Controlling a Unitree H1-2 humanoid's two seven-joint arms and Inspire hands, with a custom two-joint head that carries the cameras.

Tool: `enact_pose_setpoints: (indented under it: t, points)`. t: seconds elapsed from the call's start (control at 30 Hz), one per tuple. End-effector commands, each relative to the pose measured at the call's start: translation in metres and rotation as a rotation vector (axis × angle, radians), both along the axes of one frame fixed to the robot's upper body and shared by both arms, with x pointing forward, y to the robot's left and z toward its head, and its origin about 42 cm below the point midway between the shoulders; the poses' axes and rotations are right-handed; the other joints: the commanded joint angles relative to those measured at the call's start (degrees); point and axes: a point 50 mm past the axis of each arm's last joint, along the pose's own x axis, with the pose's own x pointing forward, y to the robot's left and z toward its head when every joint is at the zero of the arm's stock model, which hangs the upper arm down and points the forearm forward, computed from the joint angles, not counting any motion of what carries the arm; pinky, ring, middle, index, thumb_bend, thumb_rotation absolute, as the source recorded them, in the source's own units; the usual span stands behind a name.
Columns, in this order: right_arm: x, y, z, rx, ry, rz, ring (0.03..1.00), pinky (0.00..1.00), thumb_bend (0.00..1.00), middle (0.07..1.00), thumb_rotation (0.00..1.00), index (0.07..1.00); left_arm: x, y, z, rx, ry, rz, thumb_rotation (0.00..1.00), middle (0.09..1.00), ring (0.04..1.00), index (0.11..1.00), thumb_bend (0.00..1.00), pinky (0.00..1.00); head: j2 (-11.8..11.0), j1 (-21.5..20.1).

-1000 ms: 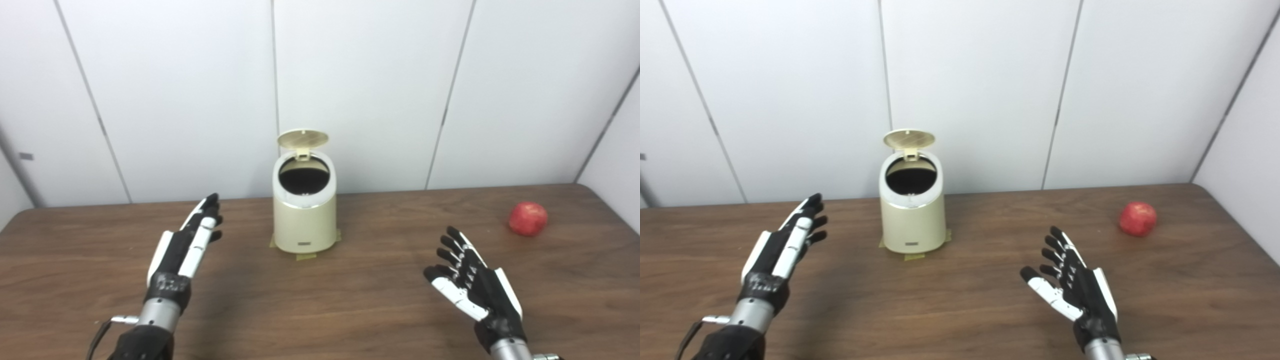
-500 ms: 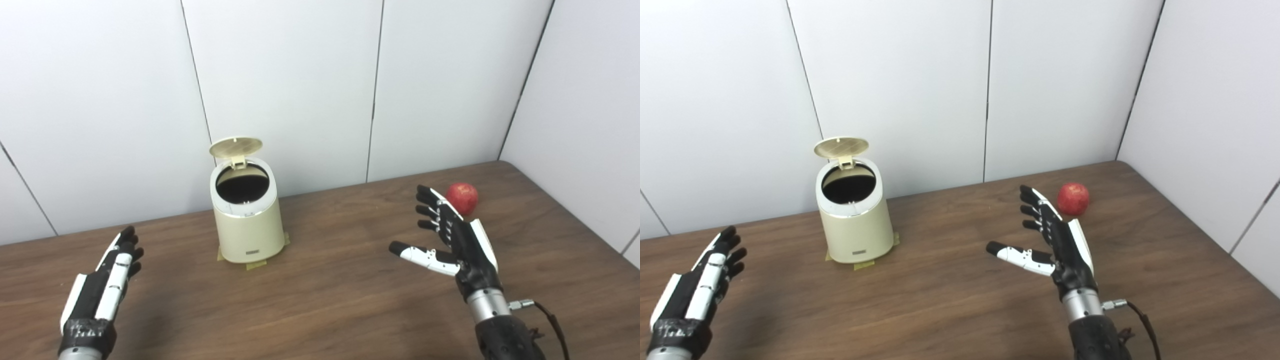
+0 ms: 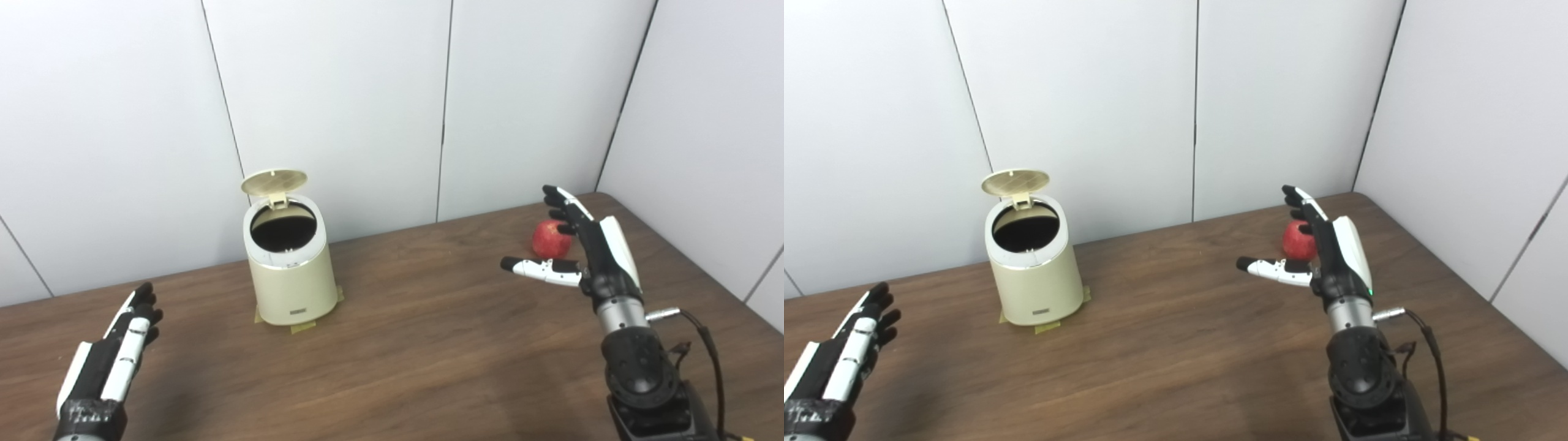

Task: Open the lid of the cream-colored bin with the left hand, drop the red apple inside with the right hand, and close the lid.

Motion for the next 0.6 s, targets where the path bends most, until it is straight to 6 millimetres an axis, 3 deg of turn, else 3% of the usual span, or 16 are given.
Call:
enact_pose_setpoints:
  t: [0.0, 0.27, 0.57]
  points:
    - [0.012, -0.014, 0.022, -0.069, -0.047, -0.025, 0.869, 0.79, 0.79, 0.89, 0.22, 0.863, 0.004, -0.001, 0.023, 0.026, -0.066, -0.009, 0.87, 0.976, 0.945, 0.981, 0.42, 0.93, 0.1, -0.19]
    - [0.035, -0.043, 0.029, -0.176, 0.047, -0.053, 0.914, 0.83, 0.85, 0.918, 0.29, 0.906, 0.001, -0.003, 0.03, 0.018, -0.045, -0.015, 0.85, 0.971, 0.944, 0.98, 0.4, 0.93, 0.35, -0.9]
    - [0.067, -0.069, 0.034, -0.215, 0.117, -0.125, 0.903, 0.79, 0.87, 0.902, 0.2, 0.888, 0.0, 0.001, 0.029, 0.029, -0.053, -0.017, 0.83, 0.978, 0.954, 0.982, 0.41, 0.93, 0.65, -1.4]
